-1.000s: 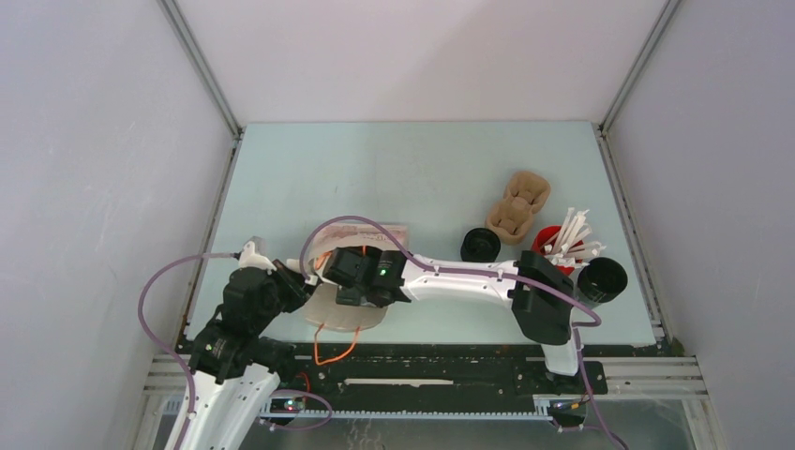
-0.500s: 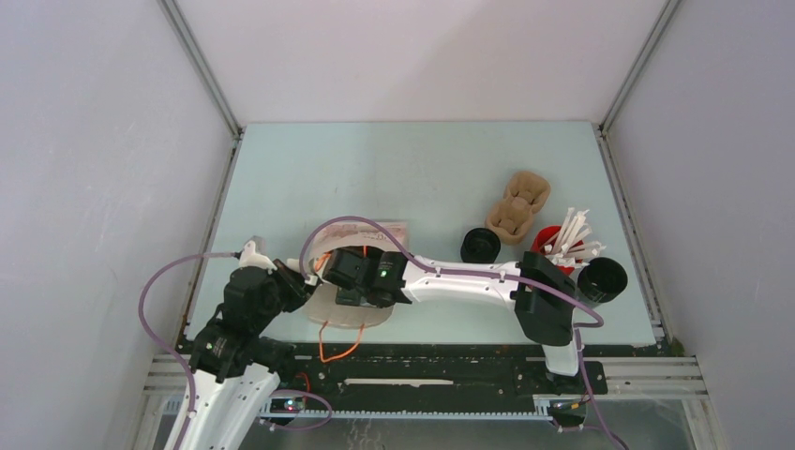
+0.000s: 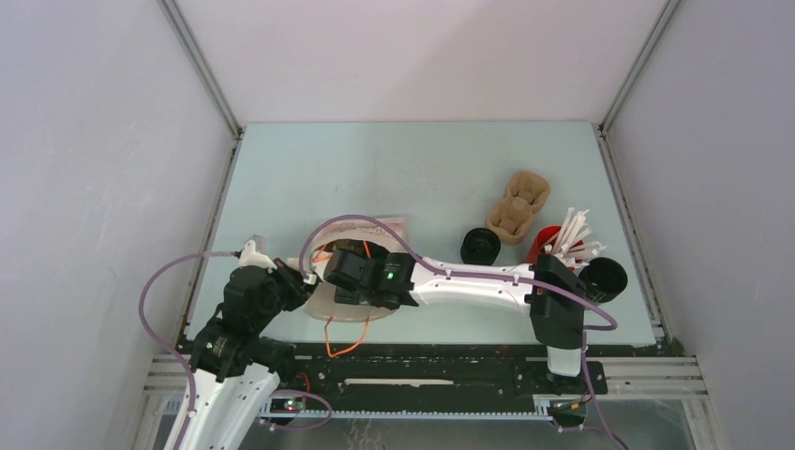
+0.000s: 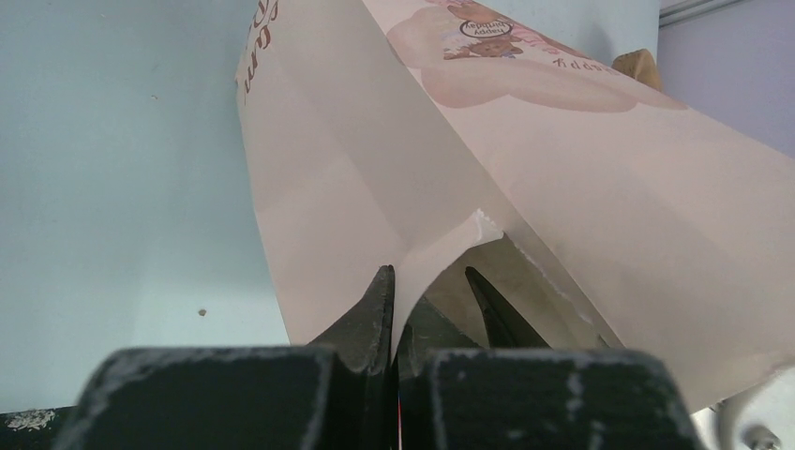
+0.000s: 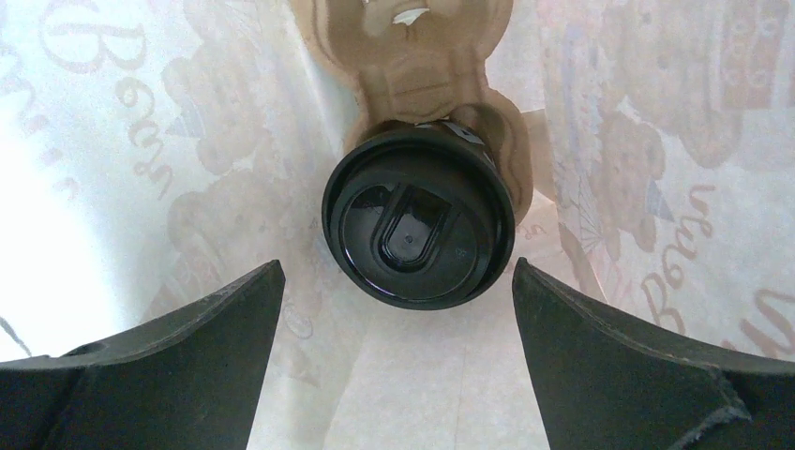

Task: Pack the takeout coffee

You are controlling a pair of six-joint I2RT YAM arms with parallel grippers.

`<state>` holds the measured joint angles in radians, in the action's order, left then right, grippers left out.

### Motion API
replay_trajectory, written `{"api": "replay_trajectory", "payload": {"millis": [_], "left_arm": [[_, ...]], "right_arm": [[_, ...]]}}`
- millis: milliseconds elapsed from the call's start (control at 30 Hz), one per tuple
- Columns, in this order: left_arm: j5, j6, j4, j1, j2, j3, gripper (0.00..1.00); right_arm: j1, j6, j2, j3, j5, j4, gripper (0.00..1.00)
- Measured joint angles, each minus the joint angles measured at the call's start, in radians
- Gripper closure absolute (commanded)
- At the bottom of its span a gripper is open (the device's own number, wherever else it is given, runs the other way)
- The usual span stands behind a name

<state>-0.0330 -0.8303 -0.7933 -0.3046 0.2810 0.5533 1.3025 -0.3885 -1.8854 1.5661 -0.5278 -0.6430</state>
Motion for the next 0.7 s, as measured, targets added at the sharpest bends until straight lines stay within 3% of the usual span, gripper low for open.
{"api": "replay_trajectory", "payload": {"millis": [300, 700], "left_arm": [[0.002, 0.0, 0.003, 0.0, 0.003, 0.0, 0.99], [0.003, 0.0, 0.0, 0.0, 0.015, 0.026, 0.99]], "right_arm": [[0.012, -0.002, 0.015, -0.014, -0.015, 0.019, 0.01], [0.018, 0.011, 0.072, -0.05, -0.039, 0.04, 0.09]]}}
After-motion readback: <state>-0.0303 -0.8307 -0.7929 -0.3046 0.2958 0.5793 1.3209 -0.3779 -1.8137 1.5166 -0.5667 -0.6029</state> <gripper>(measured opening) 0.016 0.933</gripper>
